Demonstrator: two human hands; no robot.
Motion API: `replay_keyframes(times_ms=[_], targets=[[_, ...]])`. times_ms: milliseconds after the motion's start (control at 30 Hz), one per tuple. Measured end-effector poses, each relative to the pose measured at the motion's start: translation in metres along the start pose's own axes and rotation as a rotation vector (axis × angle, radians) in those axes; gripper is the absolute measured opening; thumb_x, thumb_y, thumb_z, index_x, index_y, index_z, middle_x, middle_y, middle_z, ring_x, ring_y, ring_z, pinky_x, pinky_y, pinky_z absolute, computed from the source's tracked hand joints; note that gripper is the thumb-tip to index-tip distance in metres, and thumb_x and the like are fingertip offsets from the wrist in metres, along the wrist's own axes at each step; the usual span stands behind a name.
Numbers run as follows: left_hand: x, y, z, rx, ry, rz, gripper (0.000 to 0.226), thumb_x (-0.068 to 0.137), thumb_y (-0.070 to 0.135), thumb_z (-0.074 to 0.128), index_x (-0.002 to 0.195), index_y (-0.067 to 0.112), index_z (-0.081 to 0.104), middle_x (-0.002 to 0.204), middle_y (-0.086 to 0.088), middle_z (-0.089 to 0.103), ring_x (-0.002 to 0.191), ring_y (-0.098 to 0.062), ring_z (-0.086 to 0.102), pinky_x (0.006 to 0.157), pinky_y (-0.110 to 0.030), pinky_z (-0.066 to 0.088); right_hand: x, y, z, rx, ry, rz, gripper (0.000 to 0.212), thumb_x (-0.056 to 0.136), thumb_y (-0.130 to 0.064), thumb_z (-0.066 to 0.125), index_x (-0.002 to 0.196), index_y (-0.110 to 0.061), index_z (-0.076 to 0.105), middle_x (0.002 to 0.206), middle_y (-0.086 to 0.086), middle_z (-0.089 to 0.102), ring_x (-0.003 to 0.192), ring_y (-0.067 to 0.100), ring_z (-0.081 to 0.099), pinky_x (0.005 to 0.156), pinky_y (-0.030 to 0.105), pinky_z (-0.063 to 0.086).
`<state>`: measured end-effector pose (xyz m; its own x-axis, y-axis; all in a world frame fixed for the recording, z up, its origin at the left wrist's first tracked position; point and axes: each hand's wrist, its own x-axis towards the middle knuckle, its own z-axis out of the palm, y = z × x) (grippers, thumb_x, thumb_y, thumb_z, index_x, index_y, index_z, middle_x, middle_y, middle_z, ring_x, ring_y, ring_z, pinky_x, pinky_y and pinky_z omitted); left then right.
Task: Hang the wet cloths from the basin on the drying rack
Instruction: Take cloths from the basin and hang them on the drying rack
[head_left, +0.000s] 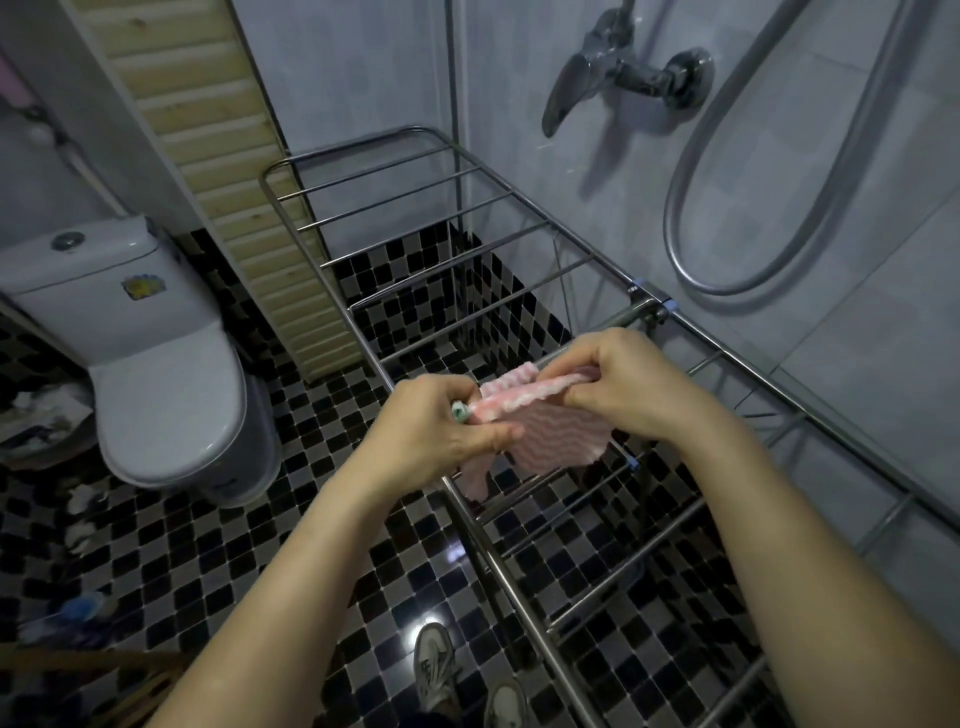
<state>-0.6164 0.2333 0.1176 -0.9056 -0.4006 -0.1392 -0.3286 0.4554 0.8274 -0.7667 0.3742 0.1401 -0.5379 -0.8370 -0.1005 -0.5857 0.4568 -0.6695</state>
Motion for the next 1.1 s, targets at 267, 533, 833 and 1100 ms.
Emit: replay_keyframes(times_ms=[267,533,833,1100], targets=[[0.009,-0.002,-0.013,0.078,0.269,0.130,0.008,0.079,0.022,0.076,0.078,0.023,0.069,0.074,0.011,0.067,0.063,0.000,0.063,0.051,-0.014,0.047,0.014,0.024,-0.035,0.209,0.077,0.037,0.026,0.085,-0.003,0.064,0.099,-0.022,0.075,0.089,-0.014,0.073,0.087,0.004,0.068,0.086,0.029,0.056],[-0.014,-0.036,0.039,0.665,0.119,0.342,0.011,0.084,0.031,0.070,0.095,0.031,0.072,0.086,0.012,0.071,0.080,-0.007,0.065,0.076,-0.029,0.057,-0.015,0.075,0.019,0.144,0.017,0.166,0.022,0.082,-0.009,0.065,0.081,-0.031,0.070,0.082,-0.004,0.071,0.079,0.025,0.066,0.076,0.039,0.056],[-0.030,-0.064,0.083,0.502,-0.238,0.053,0.046,0.084,0.067,0.045,0.101,0.033,0.071,0.087,0.013,0.073,0.071,0.002,0.065,0.071,-0.024,0.056,-0.038,0.118,0.064,-0.176,-0.160,0.273,0.021,0.078,-0.010,0.067,0.090,-0.027,0.072,0.096,-0.012,0.060,0.089,0.008,0.058,0.090,0.033,0.050],[-0.016,-0.080,0.076,0.572,0.032,-0.220,0.026,0.086,0.050,0.064,0.102,0.032,0.072,0.088,0.011,0.074,0.073,-0.006,0.066,0.066,-0.029,0.057,-0.018,0.114,0.088,0.353,0.203,0.557,0.036,0.086,-0.034,0.069,0.110,-0.007,0.067,0.093,-0.001,0.060,0.092,0.015,0.056,0.082,0.030,0.043]])
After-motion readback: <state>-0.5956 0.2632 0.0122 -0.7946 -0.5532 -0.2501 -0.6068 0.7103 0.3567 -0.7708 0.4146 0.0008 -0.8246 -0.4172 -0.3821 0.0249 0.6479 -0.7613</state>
